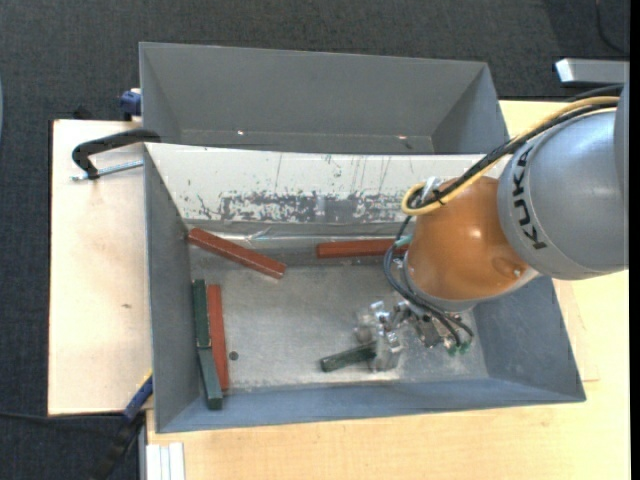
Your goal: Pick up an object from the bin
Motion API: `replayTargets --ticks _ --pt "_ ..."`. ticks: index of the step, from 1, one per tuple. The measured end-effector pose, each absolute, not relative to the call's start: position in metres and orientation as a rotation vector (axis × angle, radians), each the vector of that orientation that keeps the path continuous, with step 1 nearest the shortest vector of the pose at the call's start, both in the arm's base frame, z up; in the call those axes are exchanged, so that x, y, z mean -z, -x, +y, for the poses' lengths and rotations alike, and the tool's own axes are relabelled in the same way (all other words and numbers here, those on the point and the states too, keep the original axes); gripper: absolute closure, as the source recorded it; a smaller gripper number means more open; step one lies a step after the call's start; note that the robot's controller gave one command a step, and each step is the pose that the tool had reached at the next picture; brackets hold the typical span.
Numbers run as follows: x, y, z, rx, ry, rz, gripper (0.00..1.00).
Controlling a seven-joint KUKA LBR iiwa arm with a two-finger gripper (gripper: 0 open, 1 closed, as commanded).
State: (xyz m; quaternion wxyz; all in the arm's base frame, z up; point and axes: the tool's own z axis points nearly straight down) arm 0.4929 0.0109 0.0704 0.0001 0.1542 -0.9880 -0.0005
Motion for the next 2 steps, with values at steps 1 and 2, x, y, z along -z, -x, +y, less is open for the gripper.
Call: replayTargets --ticks 1,2 --pt "-0.070 -0.493 0.011 0.002 -0.485 -3.104 1.00" --pt "-0.209 -0.506 0.011 0.001 -0.460 -3.114 1.00"
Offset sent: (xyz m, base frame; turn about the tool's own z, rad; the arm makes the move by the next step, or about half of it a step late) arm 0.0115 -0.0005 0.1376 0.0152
